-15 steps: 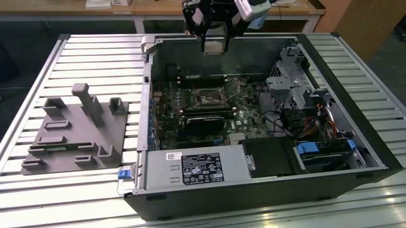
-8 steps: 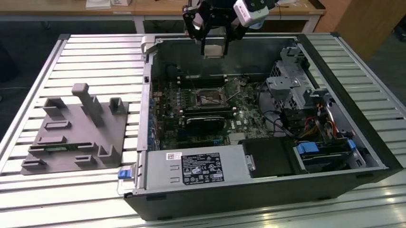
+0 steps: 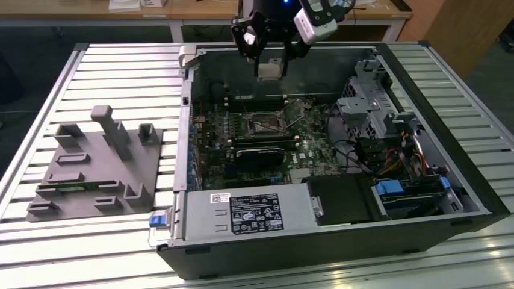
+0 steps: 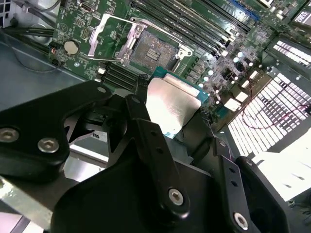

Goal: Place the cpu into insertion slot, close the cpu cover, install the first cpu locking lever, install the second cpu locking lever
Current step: 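Place the cpu into insertion slot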

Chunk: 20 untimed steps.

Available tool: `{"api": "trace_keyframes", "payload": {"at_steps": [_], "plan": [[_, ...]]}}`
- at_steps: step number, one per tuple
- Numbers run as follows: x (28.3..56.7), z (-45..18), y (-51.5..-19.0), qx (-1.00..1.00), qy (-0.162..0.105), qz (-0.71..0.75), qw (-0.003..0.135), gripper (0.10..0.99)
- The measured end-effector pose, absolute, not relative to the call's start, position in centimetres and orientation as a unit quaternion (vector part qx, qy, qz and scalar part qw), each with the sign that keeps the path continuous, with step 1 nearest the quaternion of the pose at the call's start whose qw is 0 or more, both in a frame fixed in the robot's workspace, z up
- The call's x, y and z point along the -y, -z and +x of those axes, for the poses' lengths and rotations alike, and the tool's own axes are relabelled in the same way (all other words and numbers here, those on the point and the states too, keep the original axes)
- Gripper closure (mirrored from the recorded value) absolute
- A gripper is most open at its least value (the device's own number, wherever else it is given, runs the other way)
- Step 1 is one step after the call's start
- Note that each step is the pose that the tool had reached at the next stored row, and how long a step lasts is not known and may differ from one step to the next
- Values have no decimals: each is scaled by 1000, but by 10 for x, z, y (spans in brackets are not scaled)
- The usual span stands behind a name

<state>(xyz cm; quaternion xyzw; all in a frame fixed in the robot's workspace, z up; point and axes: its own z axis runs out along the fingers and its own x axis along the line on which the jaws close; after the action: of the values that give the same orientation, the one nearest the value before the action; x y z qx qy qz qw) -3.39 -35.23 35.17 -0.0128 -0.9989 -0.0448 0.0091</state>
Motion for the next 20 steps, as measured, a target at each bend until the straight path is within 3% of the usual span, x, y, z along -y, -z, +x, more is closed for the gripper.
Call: {"api": "trace_keyframes", "payload": {"at_steps": [20], "plan": [[352,-34,-315,999,45,-13,9,545]]}}
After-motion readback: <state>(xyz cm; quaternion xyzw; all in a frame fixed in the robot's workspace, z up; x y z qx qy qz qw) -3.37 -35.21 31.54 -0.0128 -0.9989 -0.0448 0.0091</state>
